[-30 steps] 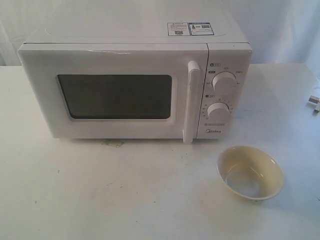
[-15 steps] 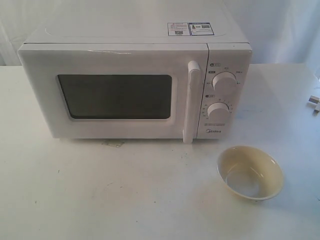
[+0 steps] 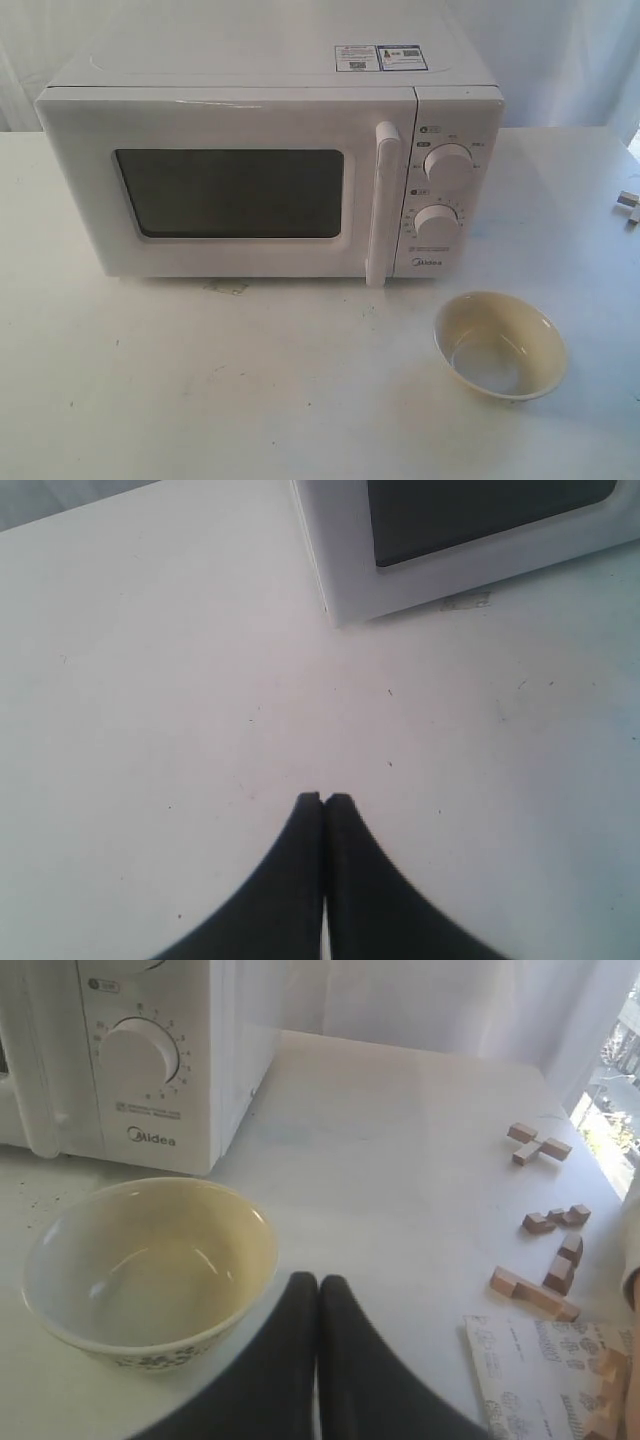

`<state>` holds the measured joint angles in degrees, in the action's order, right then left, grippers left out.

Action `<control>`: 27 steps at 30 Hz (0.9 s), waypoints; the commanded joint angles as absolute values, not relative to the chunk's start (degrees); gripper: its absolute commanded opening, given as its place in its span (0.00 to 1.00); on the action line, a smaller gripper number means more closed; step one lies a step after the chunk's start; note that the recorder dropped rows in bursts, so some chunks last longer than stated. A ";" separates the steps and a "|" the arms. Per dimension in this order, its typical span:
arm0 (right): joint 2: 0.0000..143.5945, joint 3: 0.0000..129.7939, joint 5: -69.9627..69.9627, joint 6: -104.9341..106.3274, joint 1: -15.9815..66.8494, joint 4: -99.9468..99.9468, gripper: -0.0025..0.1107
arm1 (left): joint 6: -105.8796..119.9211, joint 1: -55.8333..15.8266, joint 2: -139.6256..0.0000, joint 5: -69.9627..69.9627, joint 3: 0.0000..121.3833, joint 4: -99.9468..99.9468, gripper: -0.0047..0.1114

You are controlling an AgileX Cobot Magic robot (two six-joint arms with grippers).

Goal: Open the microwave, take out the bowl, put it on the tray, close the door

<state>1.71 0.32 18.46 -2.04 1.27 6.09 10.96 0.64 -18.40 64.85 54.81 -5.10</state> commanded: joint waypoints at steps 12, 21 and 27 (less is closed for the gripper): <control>0.00 0.00 19.87 0.00 -0.56 6.17 0.02 | 10.42 0.52 -18.01 68.57 54.64 -5.49 0.04; 0.00 0.00 19.87 -0.43 -0.56 5.28 0.02 | 10.42 0.52 -18.01 68.57 54.64 -5.49 0.04; 0.00 0.00 19.87 -0.43 -0.56 5.28 0.02 | 10.42 0.52 -18.01 68.57 54.64 -5.49 0.04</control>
<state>0.34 0.32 19.78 -0.57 -0.09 5.21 10.96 0.64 -18.40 64.85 54.81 -5.10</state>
